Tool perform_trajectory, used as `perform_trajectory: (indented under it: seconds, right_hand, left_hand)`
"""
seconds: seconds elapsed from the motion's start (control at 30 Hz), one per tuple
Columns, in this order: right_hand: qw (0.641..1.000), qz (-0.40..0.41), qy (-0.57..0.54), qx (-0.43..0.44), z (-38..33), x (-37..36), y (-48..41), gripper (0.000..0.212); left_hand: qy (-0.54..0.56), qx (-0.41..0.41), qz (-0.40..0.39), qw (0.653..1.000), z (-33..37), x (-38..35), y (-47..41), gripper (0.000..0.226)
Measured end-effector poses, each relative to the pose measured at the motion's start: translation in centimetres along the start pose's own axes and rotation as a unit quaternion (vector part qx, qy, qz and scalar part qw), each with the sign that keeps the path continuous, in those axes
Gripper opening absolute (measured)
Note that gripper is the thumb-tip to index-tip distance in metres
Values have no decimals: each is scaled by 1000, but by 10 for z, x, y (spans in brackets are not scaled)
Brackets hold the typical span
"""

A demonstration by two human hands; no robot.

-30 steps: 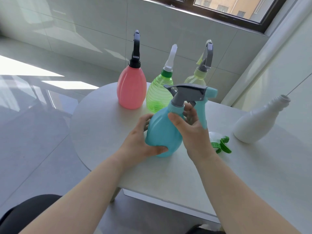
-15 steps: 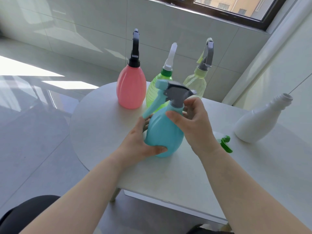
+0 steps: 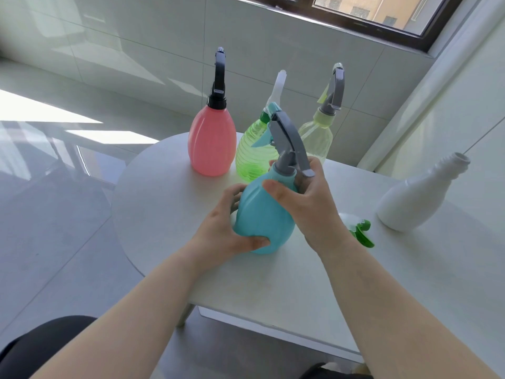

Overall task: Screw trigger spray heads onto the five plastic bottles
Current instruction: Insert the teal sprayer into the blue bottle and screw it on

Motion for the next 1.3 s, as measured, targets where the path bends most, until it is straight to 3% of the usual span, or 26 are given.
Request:
perform_trajectory:
  seconds: [0.13, 0.23, 0.37, 0.53, 0.8, 0.93, 1.03, 1.3]
  right_hand:
    - [994, -80, -77, 25, 0, -1, 3, 27]
    - [998, -22, -45, 35, -1, 4, 5, 21]
    - [999, 47, 17, 0, 1, 4, 3, 28]
    - [998, -57, -21, 31, -8, -1, 2, 22]
    - [993, 108, 46, 25, -6, 0, 8, 23]
    - [999, -7, 31, -24, -13, 0, -1, 13]
    - [996, -65, 36, -39, -18, 0, -7, 20]
    - [988, 113, 105, 18, -11, -6, 5, 10]
  left_hand:
    - [-7, 4, 2, 1000, 0, 1, 0, 71]
    - [-8, 6, 6, 1000, 0, 0, -1, 71]
    - [-10, 9, 12, 1000, -1, 0, 0, 71]
    - [-8, 8, 9, 1000, 0, 1, -1, 71]
    - [-9, 11, 27, 1000, 0, 0, 0, 71]
    - [-10, 15, 31, 999, -1, 1, -1, 70]
    - [-25, 20, 33, 999, -1, 2, -1, 72]
    - [-62, 29, 73, 995, -4, 0, -2, 78]
Point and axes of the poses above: each hand's wrist, its own y-axis away from the middle knuckle, its own x-axis out of the back of the hand, z = x × y, the point moved 6 cm from there along -y, towards the middle knuckle, and after that the axes turned 15 degrees about -z, right-handed, at the moved point
